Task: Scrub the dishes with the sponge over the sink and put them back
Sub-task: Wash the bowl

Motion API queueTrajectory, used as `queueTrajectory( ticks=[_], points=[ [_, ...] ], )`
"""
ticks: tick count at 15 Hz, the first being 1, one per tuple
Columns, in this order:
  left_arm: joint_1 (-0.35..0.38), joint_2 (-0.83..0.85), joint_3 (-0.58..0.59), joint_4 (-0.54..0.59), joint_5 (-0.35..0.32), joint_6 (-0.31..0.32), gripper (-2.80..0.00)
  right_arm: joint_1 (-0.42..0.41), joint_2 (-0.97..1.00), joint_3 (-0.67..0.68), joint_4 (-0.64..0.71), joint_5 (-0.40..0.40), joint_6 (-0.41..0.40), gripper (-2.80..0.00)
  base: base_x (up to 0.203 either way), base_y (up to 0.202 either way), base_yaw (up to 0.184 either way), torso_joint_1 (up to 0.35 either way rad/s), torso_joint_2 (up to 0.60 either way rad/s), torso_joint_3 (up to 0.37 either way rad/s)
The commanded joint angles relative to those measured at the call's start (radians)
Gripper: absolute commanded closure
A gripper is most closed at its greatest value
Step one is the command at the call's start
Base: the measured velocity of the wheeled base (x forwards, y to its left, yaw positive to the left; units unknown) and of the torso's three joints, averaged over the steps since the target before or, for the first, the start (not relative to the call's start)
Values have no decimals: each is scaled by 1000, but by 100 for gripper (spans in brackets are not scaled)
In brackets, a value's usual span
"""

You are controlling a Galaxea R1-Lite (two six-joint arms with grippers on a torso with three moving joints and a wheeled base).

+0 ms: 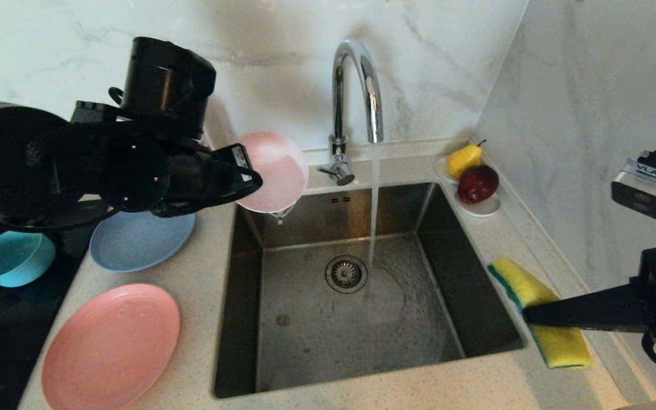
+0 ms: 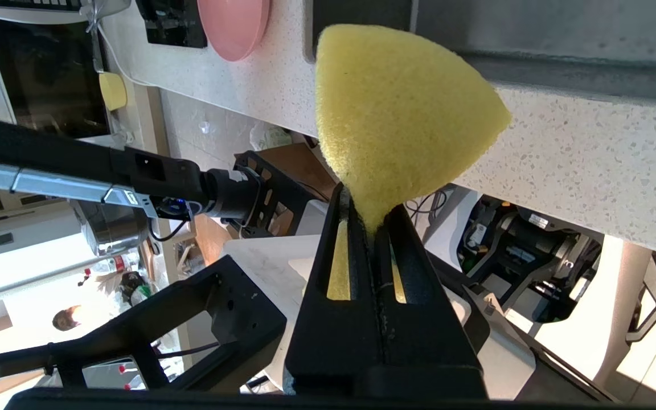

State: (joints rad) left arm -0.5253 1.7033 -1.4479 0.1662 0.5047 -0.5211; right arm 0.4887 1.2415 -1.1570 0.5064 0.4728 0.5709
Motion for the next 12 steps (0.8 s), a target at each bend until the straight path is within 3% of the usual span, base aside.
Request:
queueTrajectory(
  ticks=[1,3,5,8,12],
  points=[
    [5,-65,102,-186,0,77,0,-1,19,0,3,4,1,0,0,0,0,0,0,0],
    [5,-74,216,-449,-17,177,0,-1,29,7,1,4,1,0,0,0,0,0,0,0],
    [6,-72,298,-641,-77,246,0,-3,32,12,-23,6,1,0,0,0,0,0,0,0],
    [11,-75,321,-697,-124,262,0,-6,31,21,-46,7,1,0,0,0,0,0,0,0],
    [46,-98,379,-859,-248,265,0,-4,36,23,-49,11,0,0,0,0,0,0,0,0]
  ],
)
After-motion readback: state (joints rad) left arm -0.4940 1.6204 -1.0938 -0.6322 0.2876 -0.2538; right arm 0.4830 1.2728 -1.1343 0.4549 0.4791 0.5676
